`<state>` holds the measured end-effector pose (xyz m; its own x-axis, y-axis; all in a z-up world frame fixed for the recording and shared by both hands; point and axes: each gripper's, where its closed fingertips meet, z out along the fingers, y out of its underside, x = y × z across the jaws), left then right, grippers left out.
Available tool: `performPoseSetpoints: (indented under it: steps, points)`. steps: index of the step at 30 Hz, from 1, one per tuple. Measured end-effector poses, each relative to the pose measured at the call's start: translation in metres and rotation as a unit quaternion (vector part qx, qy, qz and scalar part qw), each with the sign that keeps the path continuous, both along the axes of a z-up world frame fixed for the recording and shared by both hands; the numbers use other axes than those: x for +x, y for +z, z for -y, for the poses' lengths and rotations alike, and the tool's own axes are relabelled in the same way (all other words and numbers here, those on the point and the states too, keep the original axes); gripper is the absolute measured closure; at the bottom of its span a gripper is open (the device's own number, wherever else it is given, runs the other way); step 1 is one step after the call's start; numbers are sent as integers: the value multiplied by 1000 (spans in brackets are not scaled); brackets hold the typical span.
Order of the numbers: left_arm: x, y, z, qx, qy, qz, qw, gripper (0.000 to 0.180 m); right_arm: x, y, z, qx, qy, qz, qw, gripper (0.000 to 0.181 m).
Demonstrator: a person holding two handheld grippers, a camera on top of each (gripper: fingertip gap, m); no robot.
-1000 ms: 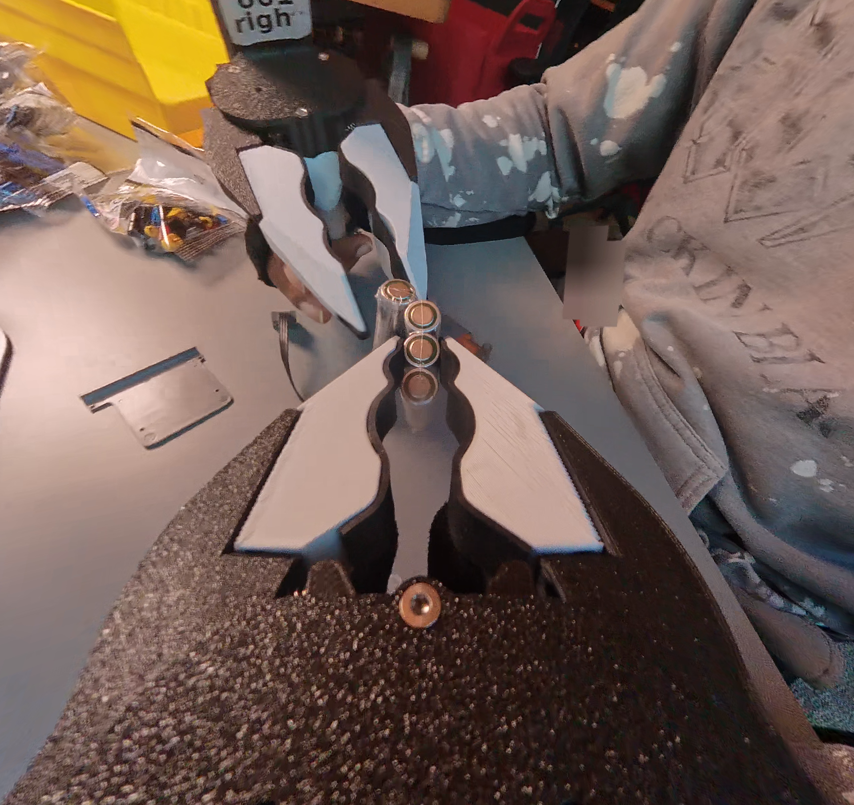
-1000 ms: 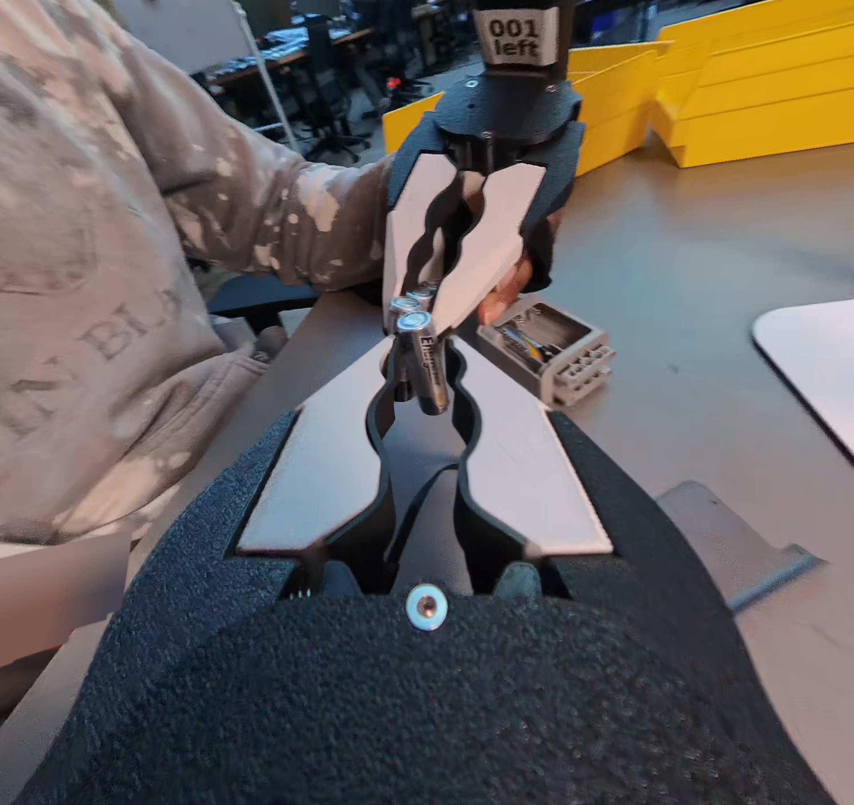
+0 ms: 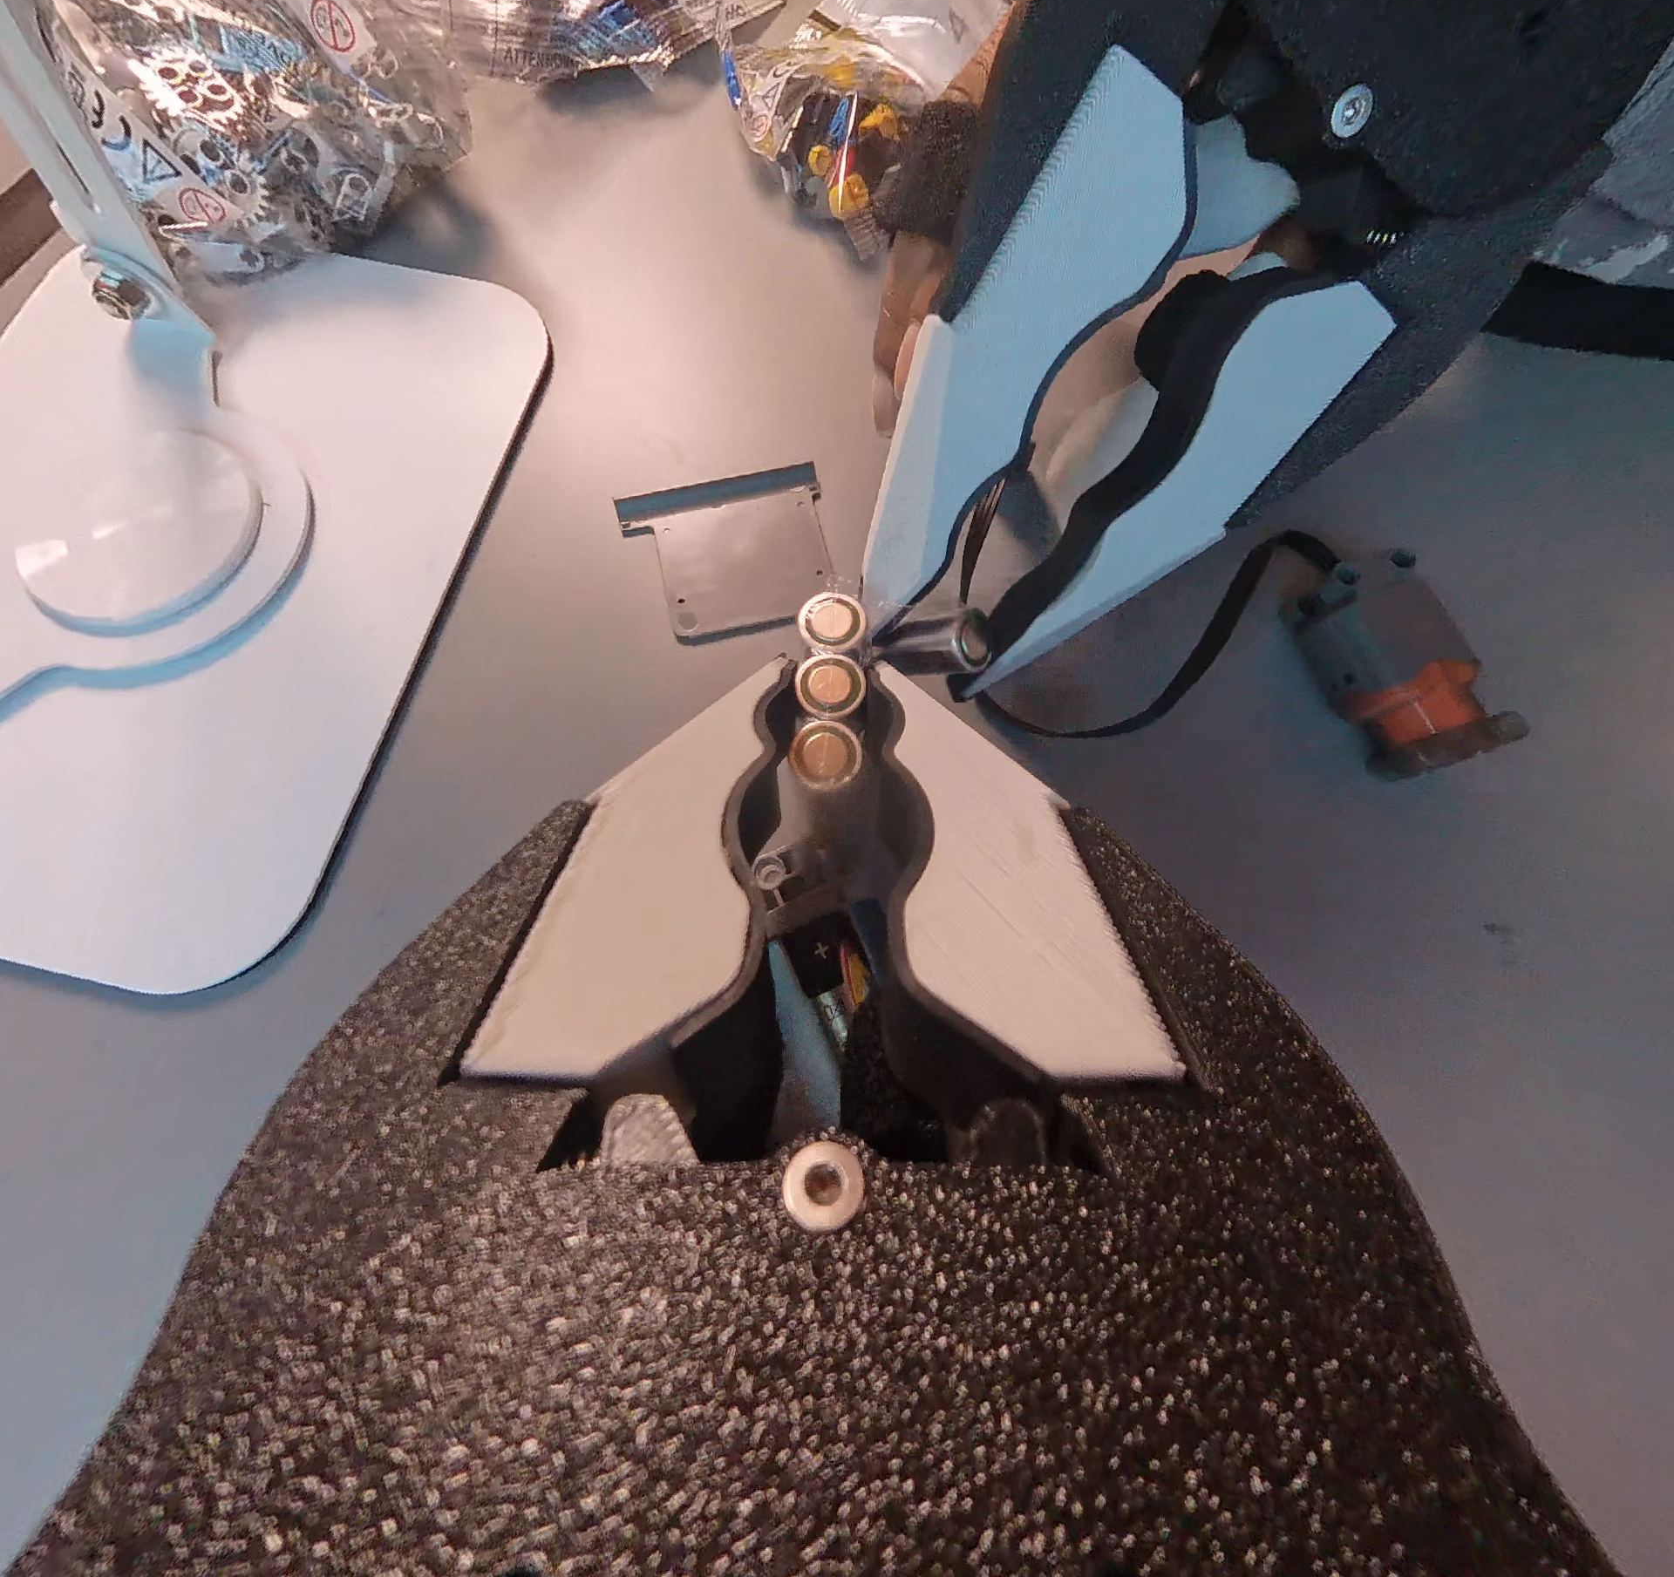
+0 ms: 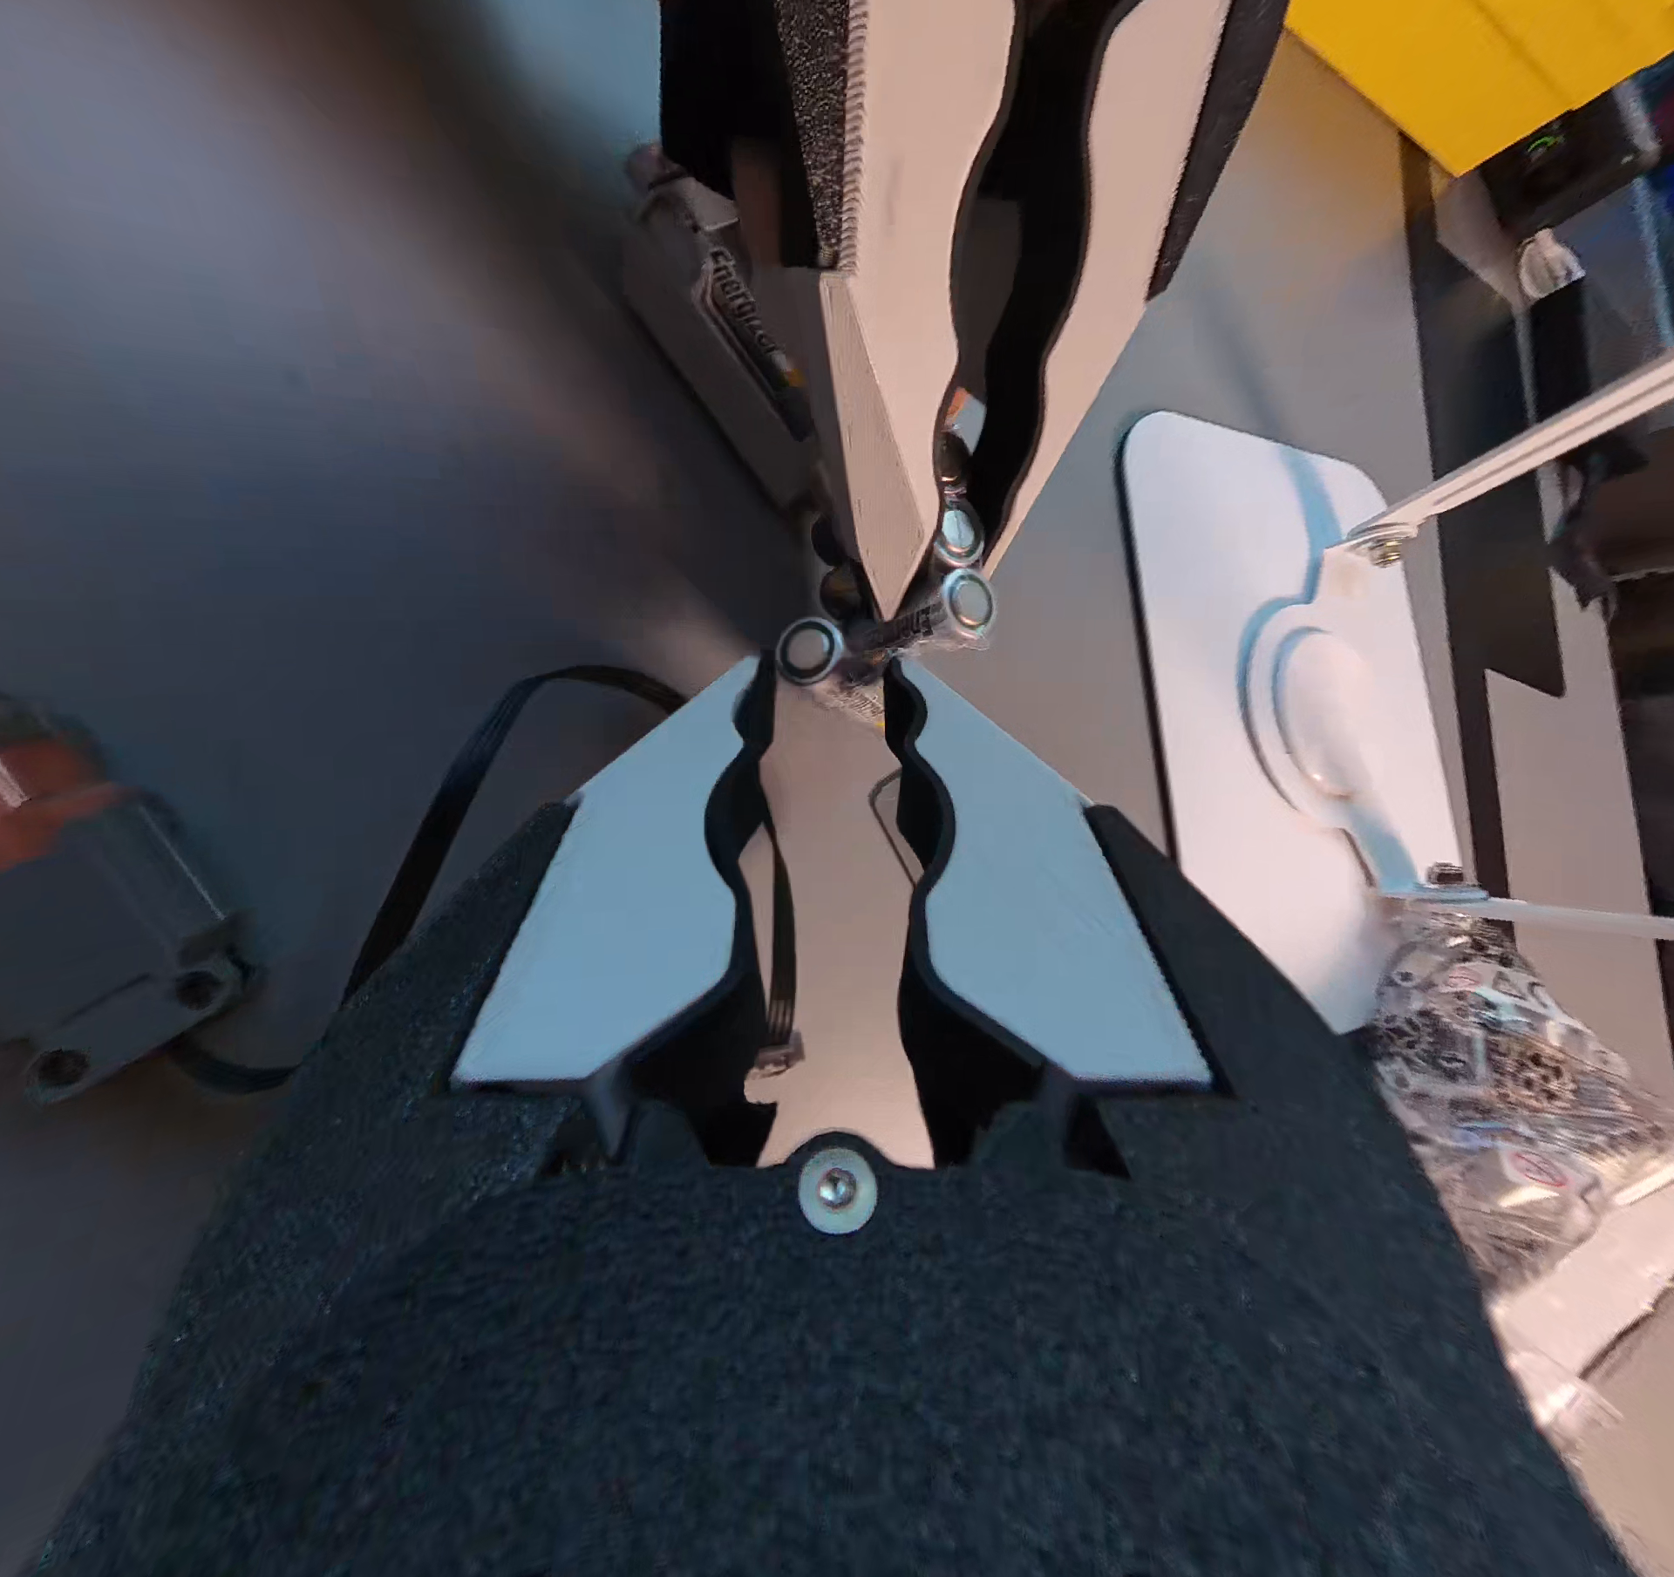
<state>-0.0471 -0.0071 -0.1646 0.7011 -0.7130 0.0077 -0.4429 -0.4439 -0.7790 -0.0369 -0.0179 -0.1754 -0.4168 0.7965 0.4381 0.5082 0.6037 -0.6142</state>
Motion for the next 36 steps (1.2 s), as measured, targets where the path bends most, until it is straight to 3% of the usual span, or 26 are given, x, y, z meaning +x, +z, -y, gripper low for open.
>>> performPoseSetpoints:
  steps: [6,12,18,22,27,31,33,34,36]
  points:
    - [-3,6,-4,23,16,-10,1000,170,5,3,5,-108,-32,11,994,135]
    - [-8,7,-5,15,22,9,1000,169,4,10,-5,-145,-71,-12,987,140]
    - [-3,35,3,6,-12,129,992,169,-1,30,-18,-200,-91,-80,972,148]
    - [-9,36,2,-1,-7,143,990,168,-2,15,-10,-199,-79,-45,976,149]
    - [-14,38,3,-16,-7,176,984,168,-1,51,-10,-198,-67,-128,969,153]
    - [-1,57,16,-4,-69,229,971,169,-6,59,-7,-231,-61,-140,961,132]
    - [10,63,26,4,-104,241,965,169,-10,55,8,-252,-25,-122,960,141]
    - [11,63,26,7,-104,236,966,169,-9,54,19,-268,1,-110,957,164]
    - [12,64,29,2,-110,238,965,169,-7,54,23,-287,15,-104,952,166]
